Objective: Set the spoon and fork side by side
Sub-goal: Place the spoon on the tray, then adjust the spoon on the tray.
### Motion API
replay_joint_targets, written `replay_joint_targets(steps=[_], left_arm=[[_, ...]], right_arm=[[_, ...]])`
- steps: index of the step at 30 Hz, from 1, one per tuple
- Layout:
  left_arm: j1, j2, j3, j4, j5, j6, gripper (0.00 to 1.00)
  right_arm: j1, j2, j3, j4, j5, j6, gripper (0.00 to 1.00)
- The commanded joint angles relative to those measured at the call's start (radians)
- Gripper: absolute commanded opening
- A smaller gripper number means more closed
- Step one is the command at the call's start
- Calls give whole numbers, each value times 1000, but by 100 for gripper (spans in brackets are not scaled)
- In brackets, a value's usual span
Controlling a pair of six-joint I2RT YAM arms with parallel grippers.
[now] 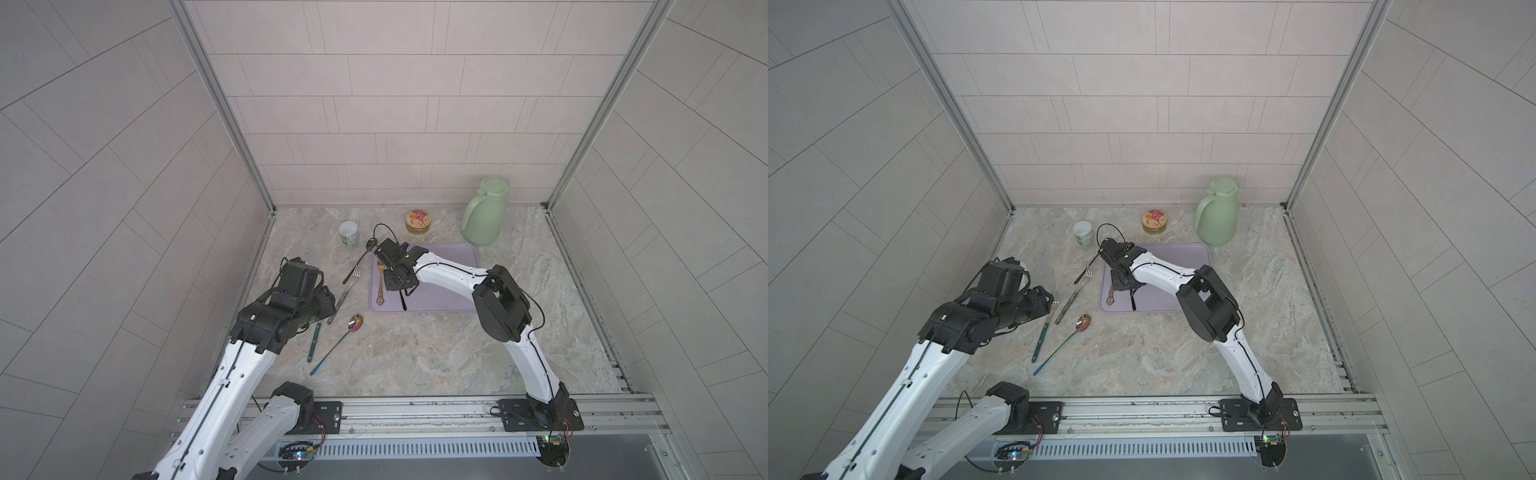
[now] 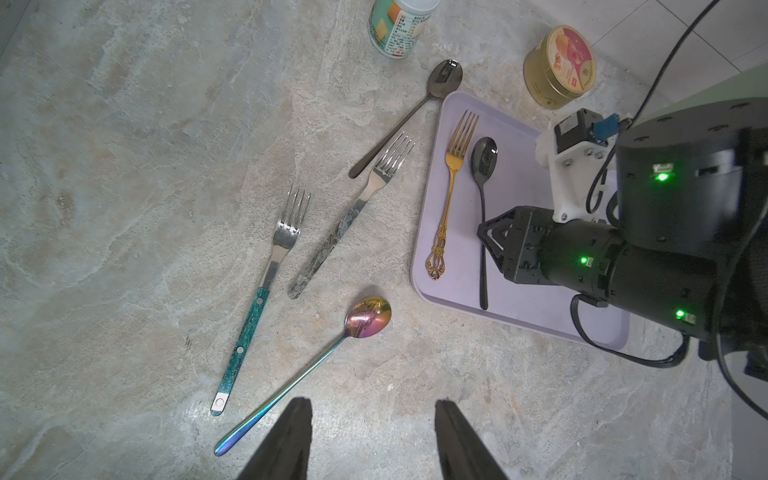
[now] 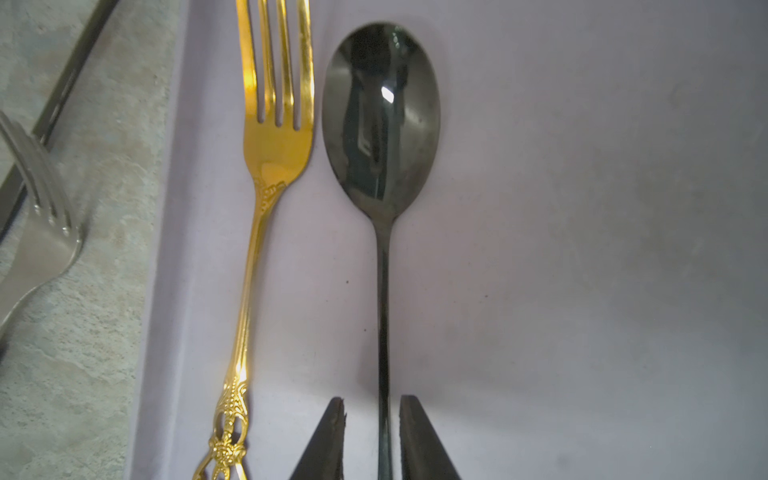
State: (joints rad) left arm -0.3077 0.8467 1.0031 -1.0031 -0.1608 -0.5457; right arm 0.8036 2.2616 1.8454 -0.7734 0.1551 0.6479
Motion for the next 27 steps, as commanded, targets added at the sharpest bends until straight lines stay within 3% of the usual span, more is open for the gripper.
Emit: replay_joint_targets(steps=[1, 6, 27], left_arm=[[6, -1, -13, 0, 16, 2, 50], [6, -5, -16, 1, 17, 2, 50], [6, -14, -23, 5, 36, -1, 50]], right_arm=[[-3, 16, -11, 9, -9, 20, 28], [-4, 34, -16, 11, -20, 32, 32], [5, 17, -15, 61, -110, 67, 32]])
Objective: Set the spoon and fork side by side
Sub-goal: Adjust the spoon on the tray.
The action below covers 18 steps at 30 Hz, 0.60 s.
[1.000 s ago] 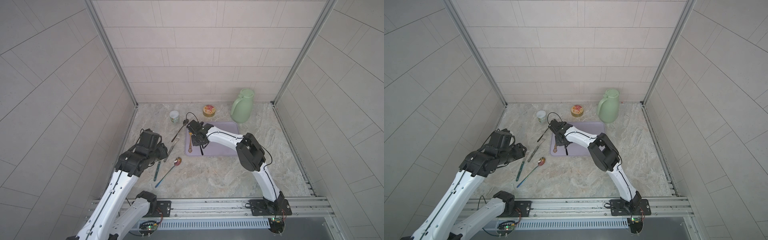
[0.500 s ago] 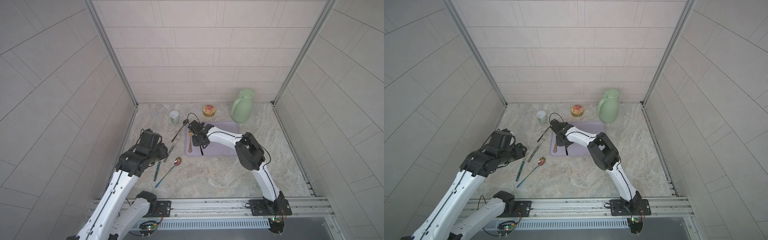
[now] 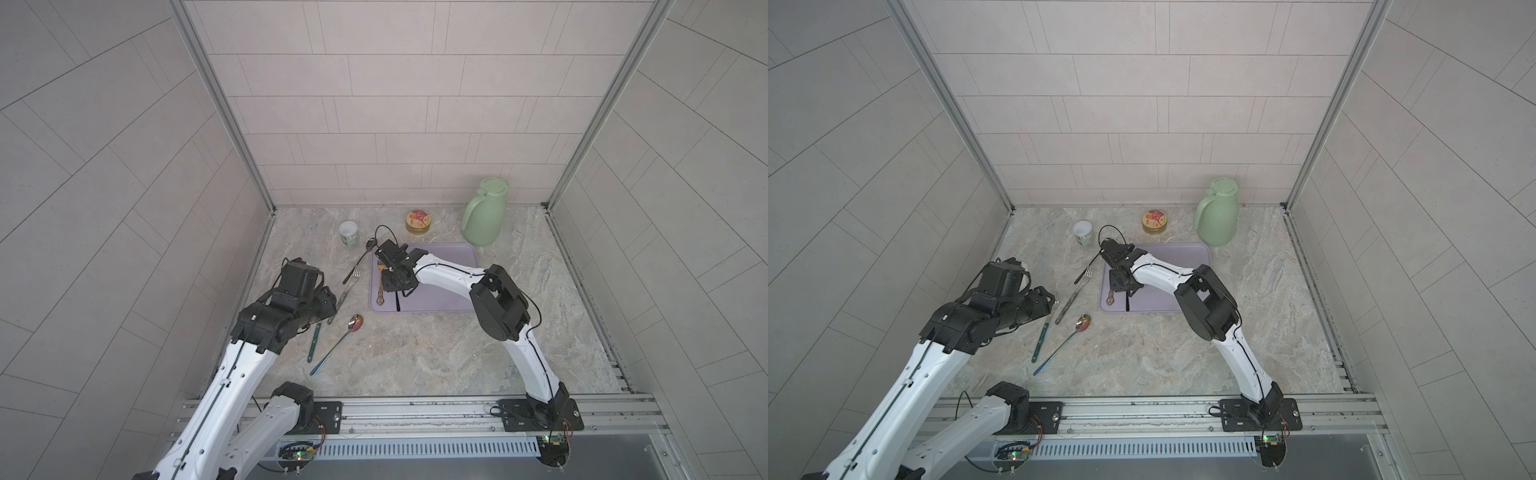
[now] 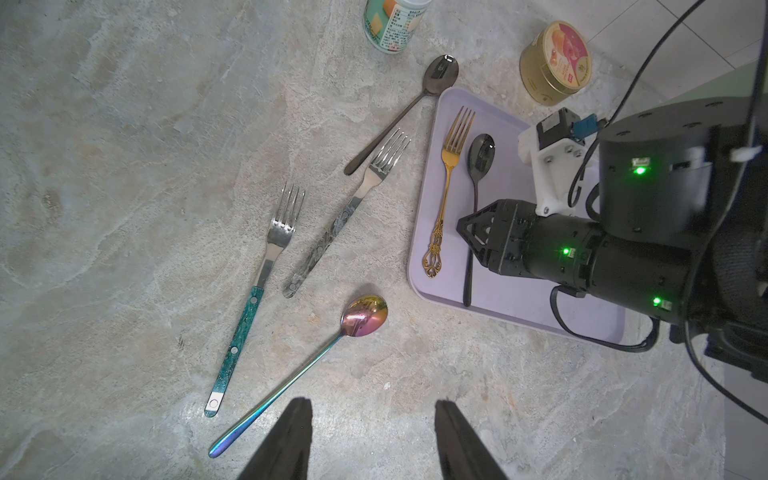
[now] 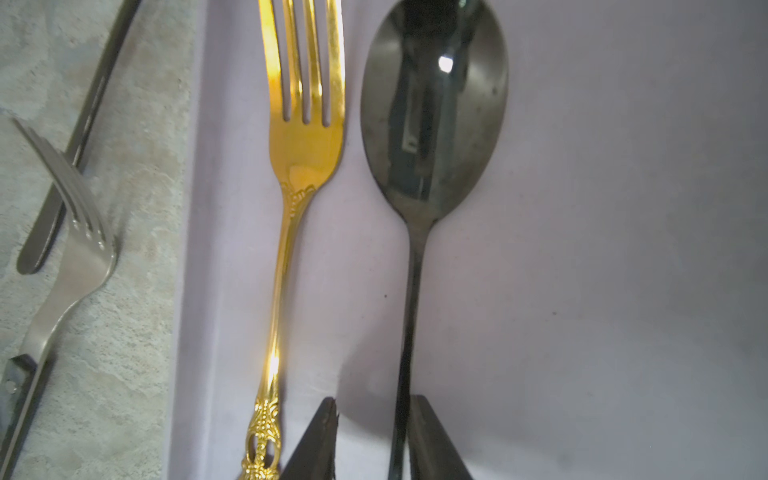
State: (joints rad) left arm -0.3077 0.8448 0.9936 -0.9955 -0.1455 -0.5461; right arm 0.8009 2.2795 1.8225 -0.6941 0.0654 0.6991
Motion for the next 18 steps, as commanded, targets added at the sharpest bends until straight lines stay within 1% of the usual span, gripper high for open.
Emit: replay_joint_targets(steps=[1, 5, 8, 10, 12, 16, 18], left_arm=[[6, -11, -17, -1, 24, -1, 50], [5, 4, -28, 0, 56, 3, 50], [2, 32, -46, 10, 116, -19, 50], [-18, 64, -61, 21, 117, -27, 50], [-67, 101, -74, 39, 65, -48, 50], [-199, 186, -92, 117, -67, -79, 51], [-218, 240, -105, 197, -84, -48, 56]], right_arm=[[7, -5, 6, -16, -28, 17, 32], [8, -25, -3, -16, -30, 13, 32], [5, -62, -17, -20, -26, 2, 32], [3, -102, -36, -19, -18, -6, 32], [-1, -151, -67, -11, -12, -14, 33], [-8, -258, -147, 8, 9, -31, 34], [-13, -310, -191, 19, 15, -37, 34]])
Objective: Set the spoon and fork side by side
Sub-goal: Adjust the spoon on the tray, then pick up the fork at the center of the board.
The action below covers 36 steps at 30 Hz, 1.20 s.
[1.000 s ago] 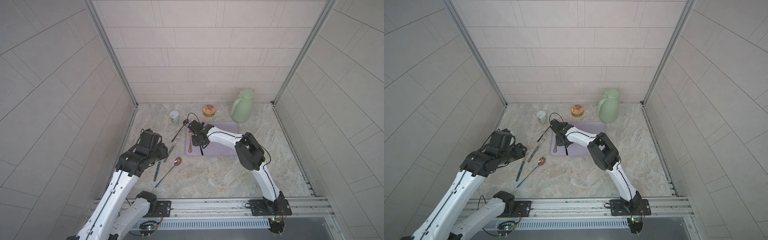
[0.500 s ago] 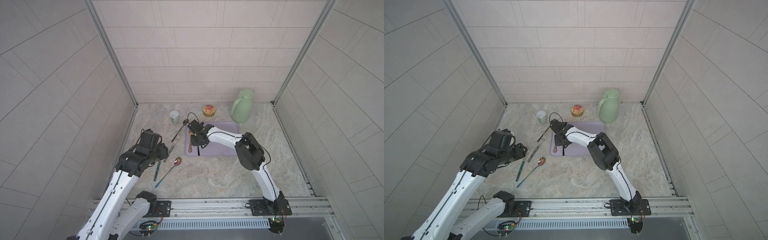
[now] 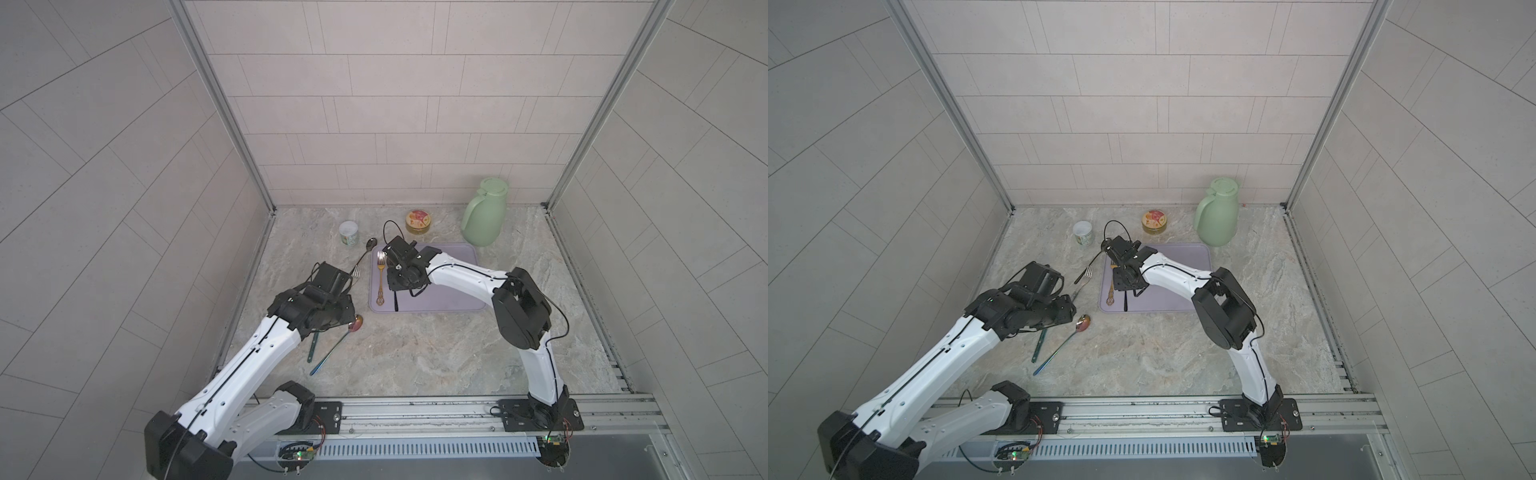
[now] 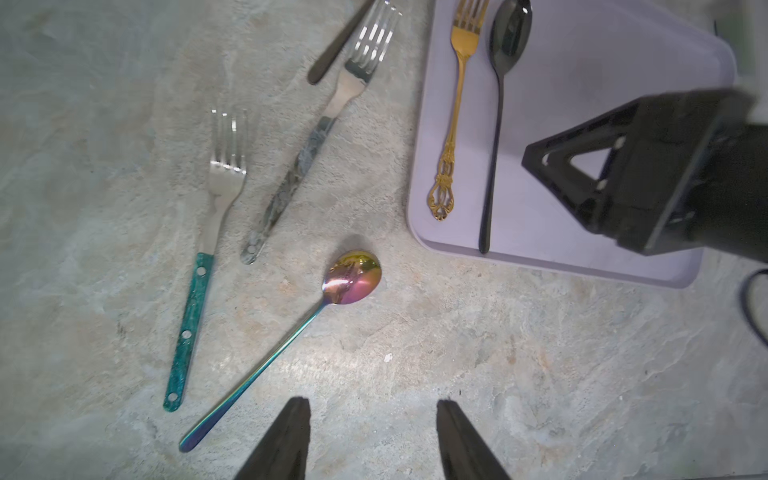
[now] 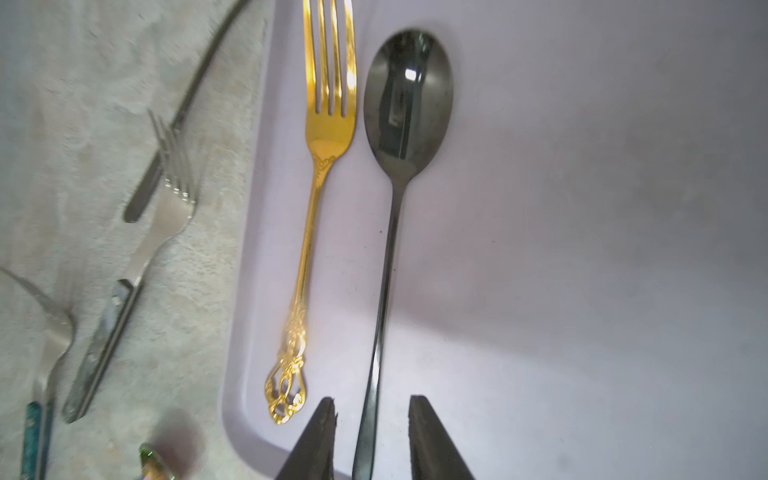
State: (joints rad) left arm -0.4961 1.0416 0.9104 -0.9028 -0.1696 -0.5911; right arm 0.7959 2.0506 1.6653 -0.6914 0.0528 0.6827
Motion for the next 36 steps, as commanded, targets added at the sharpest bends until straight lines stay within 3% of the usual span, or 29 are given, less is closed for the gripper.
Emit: replay_joint_targets(steps=[1, 7, 11, 16, 18, 21, 28, 32, 36], left_arm=[[-28, 73, -33, 150, -82, 17, 59], [-6, 253, -61, 343, -304, 94, 59], [105, 392, -53, 447, -192, 166, 57], [173, 557, 23, 443, -147, 184, 49], [205, 607, 46, 456, -77, 194, 49], [233, 687, 109, 401, -71, 183, 49], [245, 724, 111, 386, -26, 176, 51], [238, 724, 82, 401, 72, 176, 43], [217, 715, 62, 400, 73, 164, 35]], right_arm=[[-11, -106, -58, 24, 28, -24, 34], [-35, -262, -203, 44, 39, -39, 34], [-46, -352, -277, 57, 46, -53, 34], [-59, -442, -344, 67, 58, -69, 34], [-63, -464, -364, 69, 66, -68, 34], [-68, -491, -386, 70, 68, -66, 34], [-78, -527, -412, 78, 73, -62, 34], [-84, -529, -417, 87, 58, -59, 34], [-89, -524, -419, 90, 53, -57, 34]])
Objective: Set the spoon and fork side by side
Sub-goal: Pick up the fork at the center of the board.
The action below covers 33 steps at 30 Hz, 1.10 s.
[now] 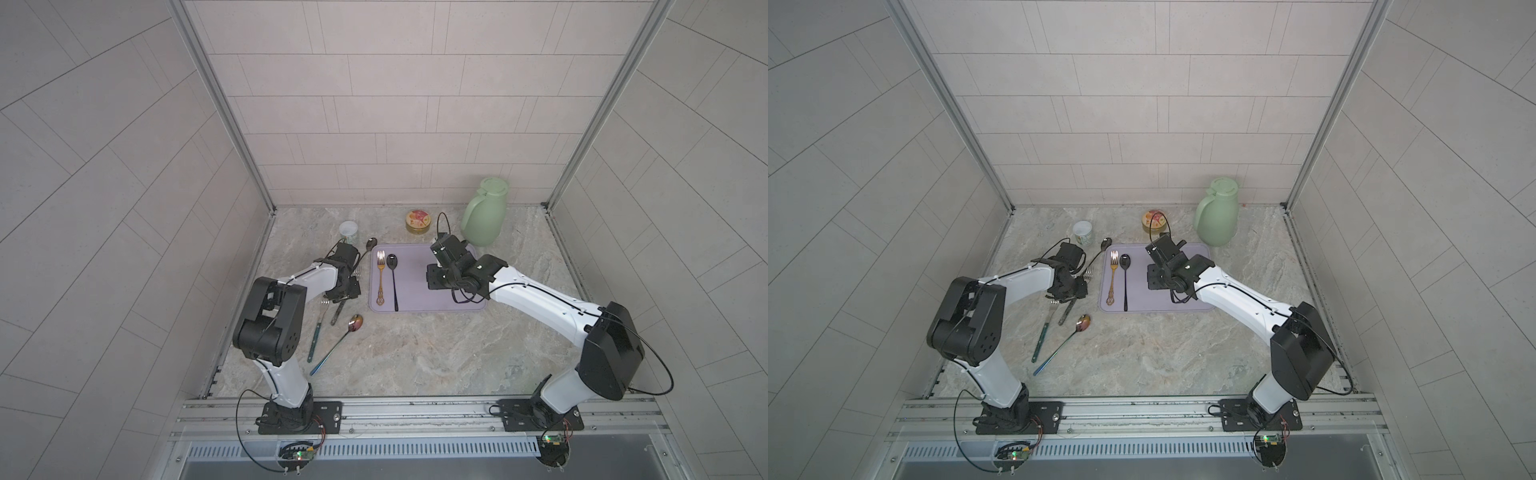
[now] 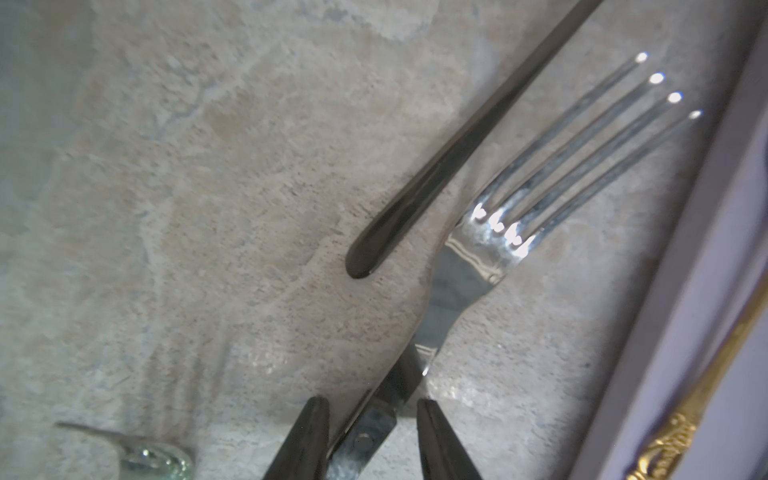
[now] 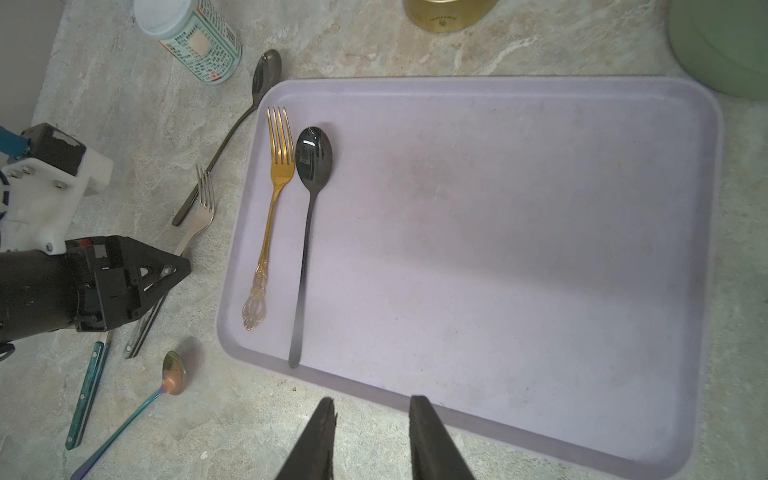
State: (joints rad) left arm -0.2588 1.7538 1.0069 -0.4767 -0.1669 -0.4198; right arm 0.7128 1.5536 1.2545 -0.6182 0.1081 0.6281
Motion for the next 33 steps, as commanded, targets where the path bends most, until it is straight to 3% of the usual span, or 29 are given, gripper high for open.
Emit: replay_joint_targets(steps=[1, 6, 13, 17, 25, 29, 33], left_arm=[[-25, 2, -36, -32, 61, -13, 34], [-43, 5, -31, -39, 46, 6, 23], [-112, 54, 19, -106, -72, -1, 22], [-139, 62, 31, -114, -90, -14, 16], [-165, -49, 119, -222, -175, -25, 11], [-193, -124, 175, -251, -137, -53, 11], [-233, -110, 292, -286, -114, -86, 11]], right_arm=[[-6, -25, -9, 20, -4, -1, 34], [-12, -21, -14, 30, -24, 6, 34], [-16, -33, -31, 37, -35, 13, 34], [-19, -45, -45, 39, -34, 15, 34], [-33, -85, -63, 35, -33, 14, 34], [-49, -116, -81, 35, -34, 10, 34], [-86, -162, -116, 36, -35, 3, 34]])
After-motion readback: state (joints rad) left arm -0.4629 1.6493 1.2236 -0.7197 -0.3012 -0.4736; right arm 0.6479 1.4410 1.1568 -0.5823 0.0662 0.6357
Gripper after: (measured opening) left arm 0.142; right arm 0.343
